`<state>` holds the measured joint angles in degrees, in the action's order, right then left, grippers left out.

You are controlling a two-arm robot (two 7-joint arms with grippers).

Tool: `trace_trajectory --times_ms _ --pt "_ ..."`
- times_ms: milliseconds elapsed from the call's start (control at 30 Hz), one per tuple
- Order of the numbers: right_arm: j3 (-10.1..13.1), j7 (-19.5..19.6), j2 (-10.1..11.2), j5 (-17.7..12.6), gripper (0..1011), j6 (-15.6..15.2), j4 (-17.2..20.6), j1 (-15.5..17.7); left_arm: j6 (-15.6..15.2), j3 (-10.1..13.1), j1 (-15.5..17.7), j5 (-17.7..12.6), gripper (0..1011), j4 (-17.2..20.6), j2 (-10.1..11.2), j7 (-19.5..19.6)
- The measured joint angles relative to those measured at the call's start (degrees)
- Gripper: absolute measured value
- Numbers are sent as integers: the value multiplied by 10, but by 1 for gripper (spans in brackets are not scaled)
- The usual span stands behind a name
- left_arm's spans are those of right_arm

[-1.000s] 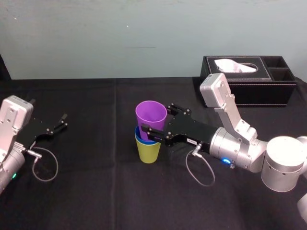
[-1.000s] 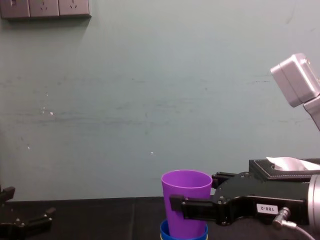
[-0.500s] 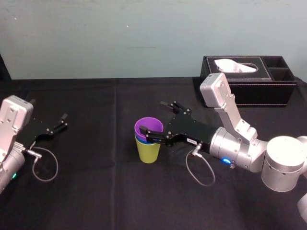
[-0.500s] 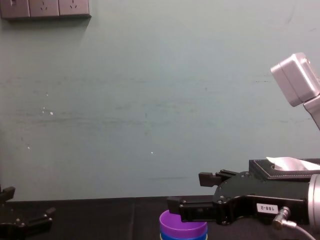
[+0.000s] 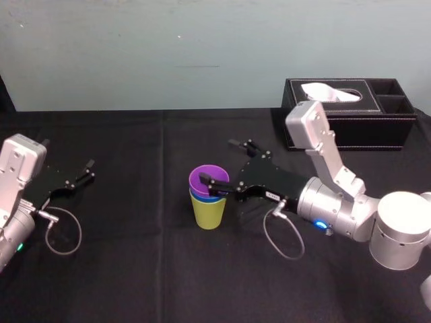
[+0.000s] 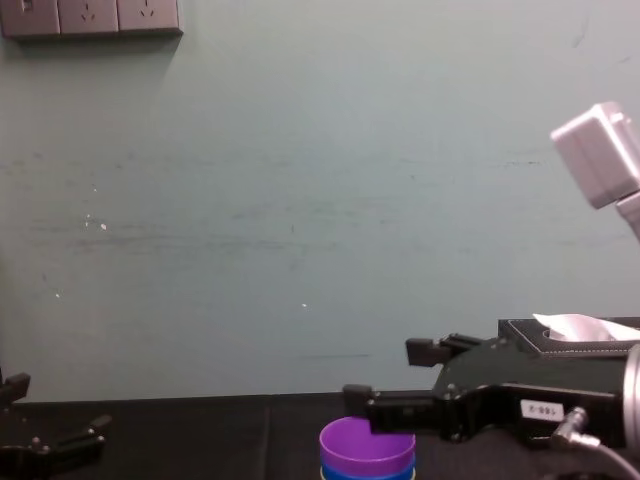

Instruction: Stack the three plastic cups sequentially using one hand.

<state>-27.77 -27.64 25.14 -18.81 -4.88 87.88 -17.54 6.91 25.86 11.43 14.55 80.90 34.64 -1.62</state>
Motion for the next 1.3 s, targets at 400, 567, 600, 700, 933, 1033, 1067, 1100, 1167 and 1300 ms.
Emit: trace_trajectory --times_ms 400,567,600,700,933,1033,1067,1100,1167,1300 --pt "47 14 18 -17 1003 32 5 36 0 0 0 0 1010 0 0 0" --pt "76 28 23 -24 1003 52 -12 57 0 0 0 0 1010 0 0 0" --pt "80 30 24 -24 1002 55 -16 60 0 0 0 0 1010 0 0 0" --pt "93 35 26 -24 1002 65 -33 69 0 0 0 0 1010 0 0 0" --pt "111 38 28 -15 1003 83 -61 86 0 0 0 0 1010 0 0 0" --pt "117 38 27 -12 1003 88 -71 93 0 0 0 0 1010 0 0 0" --pt "118 38 27 -12 1003 88 -73 94 0 0 0 0 1010 0 0 0" --pt "121 38 26 -11 1003 89 -76 96 0 0 0 0 1010 0 0 0" --pt "122 37 26 -11 1003 89 -77 97 0 0 0 0 1010 0 0 0" --pt "121 37 26 -11 1003 90 -77 97 0 0 0 0 1010 0 0 0"
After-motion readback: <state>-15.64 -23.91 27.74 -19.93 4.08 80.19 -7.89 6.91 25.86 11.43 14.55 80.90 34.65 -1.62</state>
